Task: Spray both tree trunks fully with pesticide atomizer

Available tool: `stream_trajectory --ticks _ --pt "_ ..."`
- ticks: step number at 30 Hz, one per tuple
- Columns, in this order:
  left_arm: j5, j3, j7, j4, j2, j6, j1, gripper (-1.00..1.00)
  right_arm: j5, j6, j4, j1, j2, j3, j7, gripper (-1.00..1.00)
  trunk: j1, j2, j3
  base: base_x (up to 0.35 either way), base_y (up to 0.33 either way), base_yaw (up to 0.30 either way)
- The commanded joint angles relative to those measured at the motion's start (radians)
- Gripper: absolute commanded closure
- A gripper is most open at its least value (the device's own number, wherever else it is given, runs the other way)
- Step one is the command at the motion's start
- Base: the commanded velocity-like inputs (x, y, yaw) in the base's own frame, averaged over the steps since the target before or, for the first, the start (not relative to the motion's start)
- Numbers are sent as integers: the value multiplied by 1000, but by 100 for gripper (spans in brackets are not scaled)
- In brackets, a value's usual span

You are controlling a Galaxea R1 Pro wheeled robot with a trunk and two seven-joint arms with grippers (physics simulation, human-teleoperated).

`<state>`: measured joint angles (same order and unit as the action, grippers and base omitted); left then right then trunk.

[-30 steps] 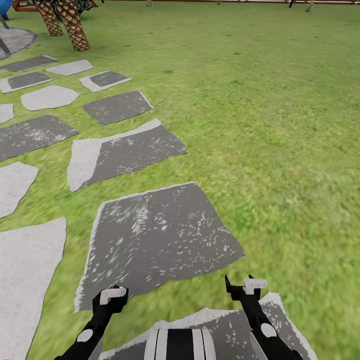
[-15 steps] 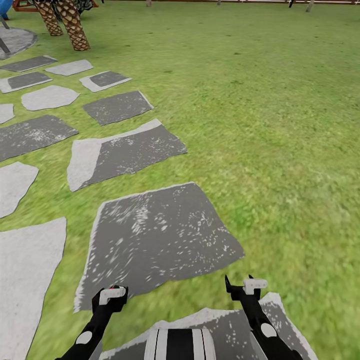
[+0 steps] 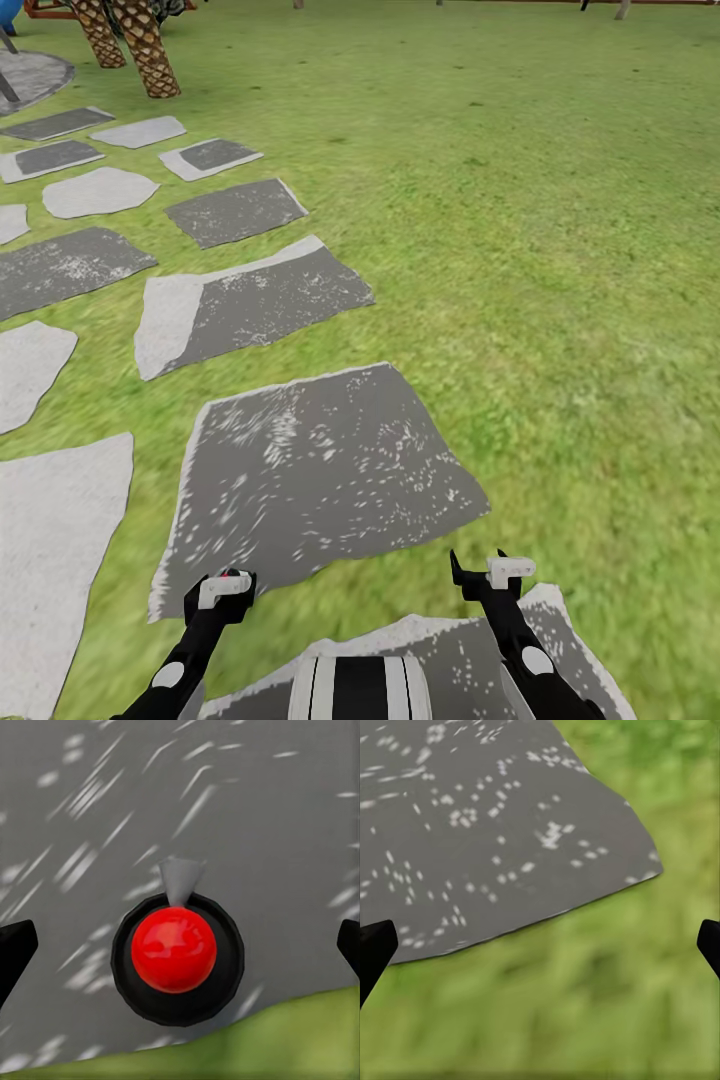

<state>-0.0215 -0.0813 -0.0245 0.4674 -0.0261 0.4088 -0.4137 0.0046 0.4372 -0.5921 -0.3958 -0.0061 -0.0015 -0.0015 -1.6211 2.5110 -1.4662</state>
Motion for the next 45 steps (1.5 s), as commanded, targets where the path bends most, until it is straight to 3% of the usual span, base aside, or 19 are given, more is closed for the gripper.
stream_trajectory --ticks 1,45 --pt "0 0 0 0 0 0 0 -100 0 0 0 0 0 0 0 -100 0 0 0 0 0 0" --pt "0 0 0 -1 0 3 0 -100 -1 0 -5 0 0 0 0 -100 0 0 -11 11 0 0"
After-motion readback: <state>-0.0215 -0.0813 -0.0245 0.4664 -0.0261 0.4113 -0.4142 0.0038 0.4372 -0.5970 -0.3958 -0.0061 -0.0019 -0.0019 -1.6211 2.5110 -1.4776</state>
